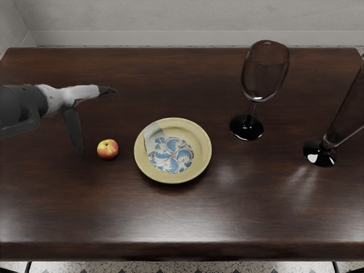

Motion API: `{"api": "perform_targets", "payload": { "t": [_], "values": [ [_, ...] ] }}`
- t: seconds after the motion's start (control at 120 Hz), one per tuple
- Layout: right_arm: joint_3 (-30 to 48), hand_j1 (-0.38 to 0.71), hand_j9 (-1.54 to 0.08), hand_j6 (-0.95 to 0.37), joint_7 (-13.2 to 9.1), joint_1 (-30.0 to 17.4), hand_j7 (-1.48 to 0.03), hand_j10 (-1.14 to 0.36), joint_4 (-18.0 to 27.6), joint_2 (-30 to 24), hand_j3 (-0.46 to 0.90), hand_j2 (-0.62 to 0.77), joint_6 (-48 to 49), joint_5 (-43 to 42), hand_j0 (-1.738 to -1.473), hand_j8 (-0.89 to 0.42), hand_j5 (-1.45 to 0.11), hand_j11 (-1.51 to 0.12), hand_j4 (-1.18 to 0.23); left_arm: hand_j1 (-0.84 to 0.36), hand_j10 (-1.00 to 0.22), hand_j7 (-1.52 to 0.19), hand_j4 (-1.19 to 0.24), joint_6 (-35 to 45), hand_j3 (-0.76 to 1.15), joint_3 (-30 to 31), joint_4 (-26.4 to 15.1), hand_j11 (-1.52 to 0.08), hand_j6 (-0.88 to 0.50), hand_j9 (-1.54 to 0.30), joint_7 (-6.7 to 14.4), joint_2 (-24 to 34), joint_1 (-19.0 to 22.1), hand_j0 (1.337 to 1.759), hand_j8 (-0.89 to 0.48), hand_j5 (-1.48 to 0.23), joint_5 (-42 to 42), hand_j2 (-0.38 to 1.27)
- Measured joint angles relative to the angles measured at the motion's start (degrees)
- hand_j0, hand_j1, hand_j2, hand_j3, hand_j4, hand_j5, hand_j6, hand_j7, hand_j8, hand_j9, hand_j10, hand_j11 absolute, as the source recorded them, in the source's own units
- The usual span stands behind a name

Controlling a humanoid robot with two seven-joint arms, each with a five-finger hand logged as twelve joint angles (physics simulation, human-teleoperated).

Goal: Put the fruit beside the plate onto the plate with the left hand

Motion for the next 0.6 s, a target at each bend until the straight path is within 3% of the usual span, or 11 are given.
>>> {"api": "perform_targets", "payload": {
  "t": [0.225,0.392,0.6],
  "values": [
    [0.0,-0.35,0.0,0.0,0.0,0.0,0.0,0.0,0.0,0.0,0.0,0.0,0.0,0.0,-1.658,0.0,0.0,0.0,0.0,0.33,-0.03,-0.03,-0.03,6.8,0.0,0.7,-0.2,-0.03,-0.03,-0.03,0.3,-4.7,9.8,1.658,-0.03,-0.03,11.1,0.01],
    [0.0,-0.35,0.0,0.0,0.0,0.0,0.0,0.0,0.1,0.0,0.0,0.0,0.0,0.0,-1.658,0.0,0.0,0.0,0.0,0.31,-0.04,-0.04,-0.04,9.5,0.0,0.9,0.9,-0.04,-0.04,-0.04,0.3,-8.5,11.5,1.658,-0.04,-0.04,17.0,0.01],
    [0.0,-0.35,0.0,0.0,0.0,0.0,0.0,0.0,0.1,0.0,0.0,0.0,0.0,0.0,-1.658,0.0,0.0,0.0,0.0,0.28,-0.06,-0.07,-0.06,8.5,0.0,3.0,3.0,-0.07,-0.06,-0.07,0.3,-10.7,11.8,1.658,-0.06,-0.07,18.5,0.01]
  ]
}}
